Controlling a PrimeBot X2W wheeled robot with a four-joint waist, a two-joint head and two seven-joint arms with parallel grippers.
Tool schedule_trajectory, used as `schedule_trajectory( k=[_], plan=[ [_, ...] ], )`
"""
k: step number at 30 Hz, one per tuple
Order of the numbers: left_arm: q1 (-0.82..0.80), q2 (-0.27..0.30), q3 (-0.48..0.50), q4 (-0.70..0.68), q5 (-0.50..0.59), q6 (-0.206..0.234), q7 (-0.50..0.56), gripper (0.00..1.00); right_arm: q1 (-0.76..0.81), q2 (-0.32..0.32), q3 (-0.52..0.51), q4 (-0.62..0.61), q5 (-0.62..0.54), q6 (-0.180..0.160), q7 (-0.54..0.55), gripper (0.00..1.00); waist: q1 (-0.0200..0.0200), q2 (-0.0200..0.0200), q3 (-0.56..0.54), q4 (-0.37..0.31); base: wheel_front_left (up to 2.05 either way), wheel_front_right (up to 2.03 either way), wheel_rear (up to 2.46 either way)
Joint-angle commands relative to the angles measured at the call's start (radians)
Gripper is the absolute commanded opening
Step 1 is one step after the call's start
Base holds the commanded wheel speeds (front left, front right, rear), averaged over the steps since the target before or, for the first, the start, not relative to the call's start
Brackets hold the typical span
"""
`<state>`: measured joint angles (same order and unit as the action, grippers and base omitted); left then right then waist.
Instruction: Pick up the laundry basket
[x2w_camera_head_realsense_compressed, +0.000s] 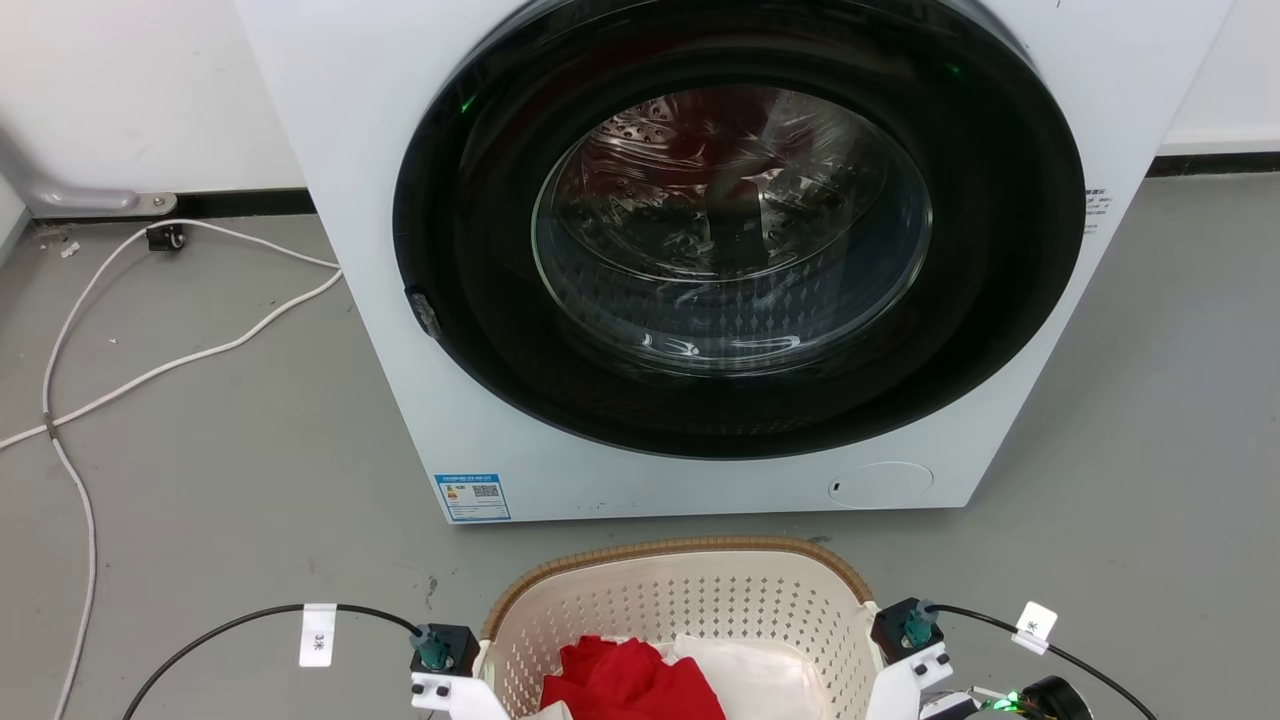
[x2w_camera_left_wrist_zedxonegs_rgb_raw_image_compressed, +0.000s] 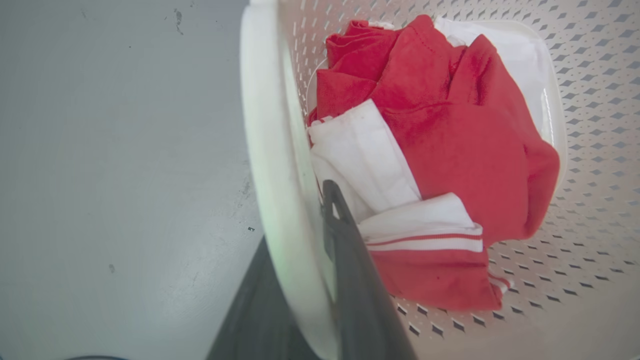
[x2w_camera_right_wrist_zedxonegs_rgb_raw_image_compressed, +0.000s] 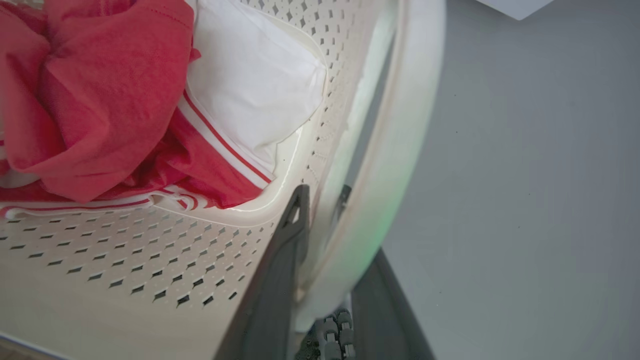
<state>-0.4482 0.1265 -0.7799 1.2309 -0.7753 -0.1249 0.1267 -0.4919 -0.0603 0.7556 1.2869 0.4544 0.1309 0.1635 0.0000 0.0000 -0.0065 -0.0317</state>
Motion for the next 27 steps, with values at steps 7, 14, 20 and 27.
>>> schedule_trajectory(
  k=[7, 14, 20, 27],
  plan=[
    [-0.020, 0.008, -0.030, -0.001, -0.024, -0.009, -0.012, 0.00, -0.008, -0.008, 0.021, 0.001, 0.016, 0.000, -0.002, 0.00, 0.0000, 0.0000, 0.004, 0.000, 0.00, 0.00, 0.00],
    [-0.023, 0.012, -0.051, 0.003, -0.046, -0.009, -0.017, 0.00, -0.008, -0.010, 0.034, 0.002, 0.029, 0.000, 0.000, 0.00, 0.0000, 0.0000, 0.007, 0.000, 0.00, 0.00, 0.00],
    [-0.026, 0.014, -0.069, 0.005, -0.062, -0.008, -0.019, 0.00, -0.008, -0.013, 0.044, 0.002, 0.041, 0.000, 0.001, 0.00, 0.0000, 0.0000, 0.008, -0.002, 0.00, 0.00, 0.00],
    [-0.027, 0.016, -0.089, 0.008, -0.082, -0.008, -0.025, 0.00, -0.005, -0.014, 0.055, 0.002, 0.051, 0.000, 0.003, 0.00, 0.0000, 0.0000, 0.007, -0.003, 0.00, 0.00, 0.00]
  ],
)
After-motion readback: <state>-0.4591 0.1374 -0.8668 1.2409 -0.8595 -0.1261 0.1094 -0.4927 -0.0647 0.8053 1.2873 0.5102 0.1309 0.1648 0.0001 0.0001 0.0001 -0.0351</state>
